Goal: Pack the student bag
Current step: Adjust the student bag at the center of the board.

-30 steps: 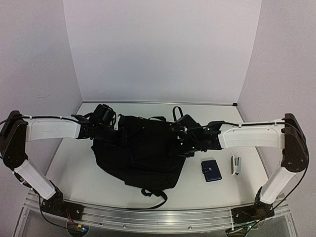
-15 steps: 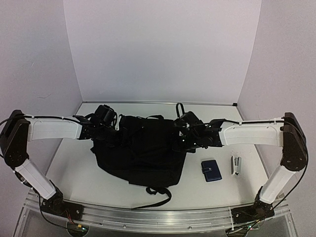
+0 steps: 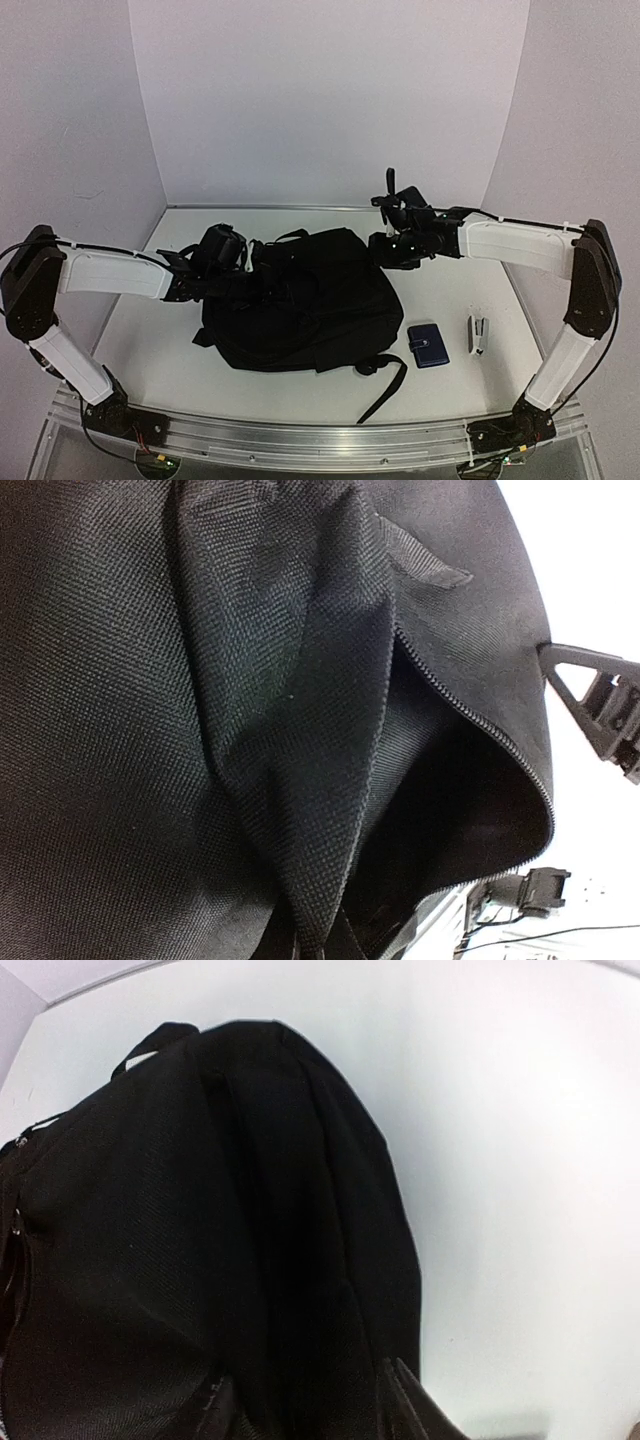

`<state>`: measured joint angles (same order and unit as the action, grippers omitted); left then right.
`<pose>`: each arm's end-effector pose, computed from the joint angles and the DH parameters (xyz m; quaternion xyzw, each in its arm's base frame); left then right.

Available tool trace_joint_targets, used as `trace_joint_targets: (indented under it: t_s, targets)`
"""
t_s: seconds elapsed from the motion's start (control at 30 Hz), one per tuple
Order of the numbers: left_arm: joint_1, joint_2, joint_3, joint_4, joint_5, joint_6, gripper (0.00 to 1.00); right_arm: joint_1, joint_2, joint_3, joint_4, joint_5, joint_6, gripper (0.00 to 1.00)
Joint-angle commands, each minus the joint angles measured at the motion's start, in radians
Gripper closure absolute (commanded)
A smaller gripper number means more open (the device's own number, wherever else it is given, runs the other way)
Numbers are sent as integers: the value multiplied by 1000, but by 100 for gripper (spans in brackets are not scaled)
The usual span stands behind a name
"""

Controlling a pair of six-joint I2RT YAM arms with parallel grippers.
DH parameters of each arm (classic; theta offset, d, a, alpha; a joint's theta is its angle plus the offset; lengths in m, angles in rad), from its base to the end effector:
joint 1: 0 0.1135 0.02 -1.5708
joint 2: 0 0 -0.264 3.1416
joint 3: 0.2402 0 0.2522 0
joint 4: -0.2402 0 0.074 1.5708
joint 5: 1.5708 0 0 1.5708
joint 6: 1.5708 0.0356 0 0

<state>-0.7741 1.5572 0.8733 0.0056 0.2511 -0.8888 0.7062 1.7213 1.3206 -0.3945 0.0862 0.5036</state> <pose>0.2288 -0.2361 0.2011 0.0027 0.8966 -0.3925 0.2050 0.2951 0.2476 0.2561 -0.0773 0.9218 0.1820 0.3334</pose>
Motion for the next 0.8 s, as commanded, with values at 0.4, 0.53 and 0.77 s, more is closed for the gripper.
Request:
trace_joint_targets:
  t_s: [0.4,0.53,0.77]
  targets:
    - [6,43,-19,77,35,-47,100,332,65,338,-222,340,-32,22]
    - [5,24,-31,73,24,-48,100,391,189,456,-308,435,-29,19]
    - [6,4,-43,73,16,-53,100,440,356,594,-410,539,-22,12]
